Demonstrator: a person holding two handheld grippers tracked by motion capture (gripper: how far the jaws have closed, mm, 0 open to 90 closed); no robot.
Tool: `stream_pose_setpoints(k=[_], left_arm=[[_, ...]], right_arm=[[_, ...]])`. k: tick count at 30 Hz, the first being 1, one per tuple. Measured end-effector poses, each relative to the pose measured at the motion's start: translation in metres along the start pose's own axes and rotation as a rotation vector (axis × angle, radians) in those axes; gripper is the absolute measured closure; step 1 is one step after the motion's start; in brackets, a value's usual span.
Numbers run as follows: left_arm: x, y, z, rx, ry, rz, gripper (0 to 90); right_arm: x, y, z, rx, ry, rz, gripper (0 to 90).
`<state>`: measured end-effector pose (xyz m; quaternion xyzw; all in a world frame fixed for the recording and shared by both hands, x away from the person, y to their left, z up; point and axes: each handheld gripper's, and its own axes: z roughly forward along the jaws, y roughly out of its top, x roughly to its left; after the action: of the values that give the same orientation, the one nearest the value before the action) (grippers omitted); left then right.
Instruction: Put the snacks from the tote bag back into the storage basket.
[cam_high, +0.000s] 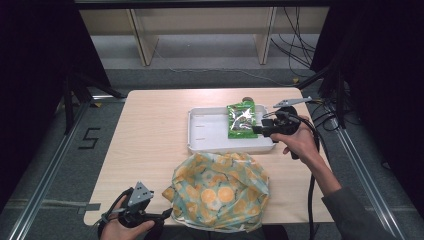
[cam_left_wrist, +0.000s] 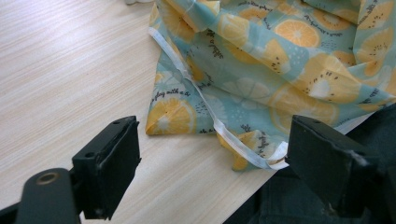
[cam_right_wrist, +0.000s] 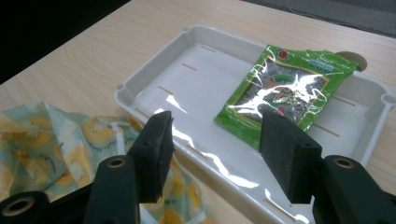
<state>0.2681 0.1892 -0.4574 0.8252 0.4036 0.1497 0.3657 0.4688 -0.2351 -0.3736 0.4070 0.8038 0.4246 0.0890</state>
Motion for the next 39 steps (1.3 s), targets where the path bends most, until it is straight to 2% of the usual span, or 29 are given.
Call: stream_pose_setpoints(k=[1,2,7,9,12,13,14,15,16,17,18,19,20,21,23,25,26,27,28,29,30,31,33,34,35,36,37,38,39], left_arm=[[0.002,0.001,-0.002,0.024,0.0,0.025,16.6],[-0.001,0.0,0.001,-0.012,0.0,-0.016,16.6],[-0.001,0.0,0.001,-0.014,0.002,-0.015,16.6],[0.0,0.0,0.001,-0.007,0.003,-0.007,16.6],[-0.001,0.0,0.001,-0.011,0.002,-0.016,16.6],[-0.001,0.0,0.001,-0.012,0.002,-0.017,16.6],[0.0,0.0,0.0,-0.004,0.004,-0.01,16.6],[0.0,0.0,0.001,-0.006,0.003,-0.009,16.6],[0.0,0.0,0.001,-0.005,0.005,-0.009,16.6],[0.0,0.0,0.001,-0.003,0.004,-0.008,16.6],[0.0,0.0,0.001,-0.004,0.005,-0.008,16.6],[0.0,0.0,0.001,-0.005,0.004,-0.009,16.6],[0.0,0.0,0.001,-0.004,0.005,-0.009,16.6],[0.0,0.0,0.001,-0.004,0.004,-0.008,16.6],[-0.001,0.0,0.001,-0.004,0.004,-0.01,16.6],[-0.001,0.0,0.001,-0.012,0.003,-0.016,16.6],[-0.001,0.0,0.001,-0.012,0.003,-0.016,16.6],[-0.001,0.0,0.001,-0.012,0.003,-0.016,16.6],[0.0,0.0,0.001,-0.006,0.004,-0.008,16.6],[0.0,0.0,0.001,-0.009,0.005,-0.008,16.6],[0.0,0.0,0.001,-0.007,0.004,-0.007,16.6],[-0.001,0.0,0.001,-0.016,0.004,-0.015,16.6],[-0.001,0.0,0.001,-0.012,0.004,-0.016,16.6],[-0.001,0.0,0.001,-0.012,0.004,-0.015,16.6],[-0.001,0.0,0.001,-0.012,0.003,-0.016,16.6],[-0.001,0.0,0.001,-0.013,0.003,-0.016,16.6],[-0.001,0.0,0.001,-0.013,0.004,-0.015,16.6],[-0.001,0.0,0.001,-0.017,0.004,-0.013,16.6],[-0.001,0.0,0.001,-0.013,0.004,-0.015,16.6]], right_arm=[[-0.001,-0.002,-0.002,-0.006,-0.01,-0.019,45.3],[0.0,-0.005,-0.002,-0.007,-0.006,-0.015,45.0],[0.001,-0.016,-0.011,-0.006,-0.012,-0.017,44.1],[0.001,-0.022,-0.013,-0.014,-0.002,-0.007,43.8],[0.001,-0.028,-0.017,-0.018,-0.003,-0.006,43.4],[0.0,-0.03,-0.019,-0.001,-0.007,-0.009,43.2],[0.0,-0.032,-0.019,-0.016,0.002,-0.007,43.2],[0.0,-0.034,-0.021,-0.001,-0.003,-0.006,43.0],[-0.001,-0.036,-0.02,-0.012,-0.009,-0.024,42.9],[0.0,-0.038,-0.022,0.001,-0.004,-0.011,42.6],[0.0,-0.04,-0.021,-0.013,0.001,0.001,42.4],[0.0,-0.042,-0.023,0.001,-0.01,-0.013,42.1],[0.001,-0.044,-0.021,-0.012,-0.01,0.005,41.9],[0.002,-0.046,-0.022,0.0,0.005,0.007,41.5],[0.001,-0.047,-0.023,0.005,-0.005,-0.012,40.9],[0.003,-0.052,-0.022,0.009,0.009,0.009,40.0],[0.001,-0.053,-0.023,0.008,0.0,-0.014,39.8],[0.003,-0.055,-0.023,0.006,0.007,0.01,39.8],[0.002,-0.056,-0.022,0.002,0.013,-0.004,39.7],[0.002,-0.058,-0.022,-0.003,-0.003,-0.018,39.4],[0.004,-0.059,-0.023,0.013,0.01,-0.002,39.4],[0.004,-0.061,-0.022,0.001,0.013,-0.001,39.2],[0.003,-0.065,-0.023,0.014,0.003,-0.015,38.3],[0.004,-0.067,-0.022,0.013,0.017,0.001,38.3],[0.004,-0.069,-0.021,0.013,0.007,0.0,38.3],[0.002,-0.071,-0.021,0.019,-0.002,-0.024,38.2],[0.004,-0.075,-0.019,0.021,0.013,-0.01,37.8],[0.003,-0.076,-0.02,0.038,0.007,-0.018,37.5],[0.006,-0.079,-0.021,0.048,0.012,0.003,37.0]])
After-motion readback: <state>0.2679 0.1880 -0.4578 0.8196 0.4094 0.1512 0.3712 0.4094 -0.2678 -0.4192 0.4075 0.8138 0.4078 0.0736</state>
